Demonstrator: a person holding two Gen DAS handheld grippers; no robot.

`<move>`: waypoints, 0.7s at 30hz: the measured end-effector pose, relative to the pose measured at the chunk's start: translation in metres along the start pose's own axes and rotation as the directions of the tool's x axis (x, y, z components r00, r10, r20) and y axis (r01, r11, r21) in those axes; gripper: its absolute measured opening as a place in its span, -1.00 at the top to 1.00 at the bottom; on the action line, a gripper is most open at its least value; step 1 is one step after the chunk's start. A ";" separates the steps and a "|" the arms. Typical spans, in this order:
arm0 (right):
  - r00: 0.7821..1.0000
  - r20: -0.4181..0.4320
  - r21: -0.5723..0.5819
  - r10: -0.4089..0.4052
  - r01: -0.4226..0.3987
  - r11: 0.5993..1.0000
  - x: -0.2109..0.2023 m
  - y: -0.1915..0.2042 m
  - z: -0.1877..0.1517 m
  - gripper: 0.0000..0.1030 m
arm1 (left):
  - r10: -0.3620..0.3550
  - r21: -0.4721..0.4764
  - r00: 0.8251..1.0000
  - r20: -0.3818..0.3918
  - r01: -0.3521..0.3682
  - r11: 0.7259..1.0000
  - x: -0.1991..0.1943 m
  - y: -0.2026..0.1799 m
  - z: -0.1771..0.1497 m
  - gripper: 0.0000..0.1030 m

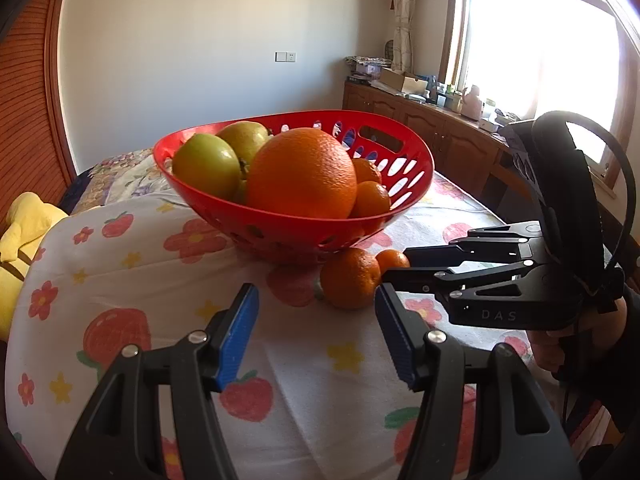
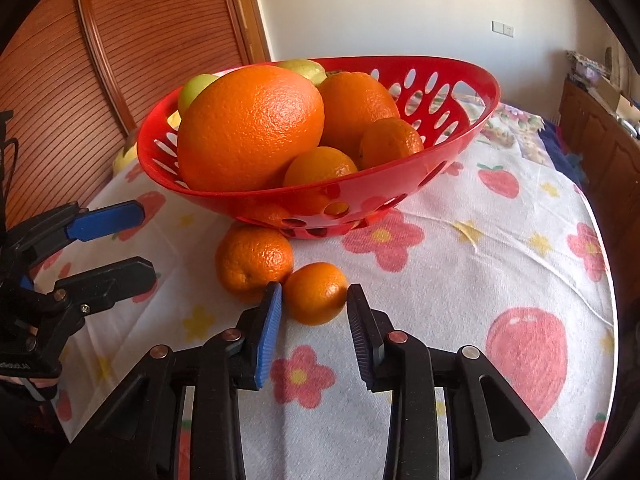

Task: Organize fruits
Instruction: 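Move the right tool toward a small tangerine while the left tool approaches another tangerine, then close the right tool on the small tangerine while the left tool closes on the other tangerine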

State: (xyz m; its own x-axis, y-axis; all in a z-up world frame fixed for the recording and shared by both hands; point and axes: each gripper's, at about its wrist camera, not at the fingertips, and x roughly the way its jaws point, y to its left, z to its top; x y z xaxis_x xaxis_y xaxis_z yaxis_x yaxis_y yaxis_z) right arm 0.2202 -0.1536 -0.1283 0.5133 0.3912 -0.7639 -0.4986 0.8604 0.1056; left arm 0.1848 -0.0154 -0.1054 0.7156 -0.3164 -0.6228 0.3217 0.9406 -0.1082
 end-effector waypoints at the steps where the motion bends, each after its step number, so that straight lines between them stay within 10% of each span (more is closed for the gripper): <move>1: 1.000 0.002 -0.004 -0.005 0.005 1.000 -0.001 0.000 0.000 0.37 | -0.002 0.001 1.000 -0.002 0.002 1.000 0.000 -0.001 0.001 -0.17; 21: 0.999 0.027 0.002 -0.042 0.042 0.999 -0.030 -0.014 -0.020 0.37 | 0.005 0.010 0.993 -0.114 -0.004 1.000 0.047 -0.029 0.018 -0.17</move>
State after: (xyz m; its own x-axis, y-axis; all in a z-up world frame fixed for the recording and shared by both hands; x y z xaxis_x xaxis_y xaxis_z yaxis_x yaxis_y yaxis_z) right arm 0.1976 -0.1837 -0.1194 0.5524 0.3632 -0.7503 -0.4753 0.8767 0.0744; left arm 0.2205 -0.0603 -0.1178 0.6418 -0.2953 -0.7077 0.3253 0.9406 -0.0975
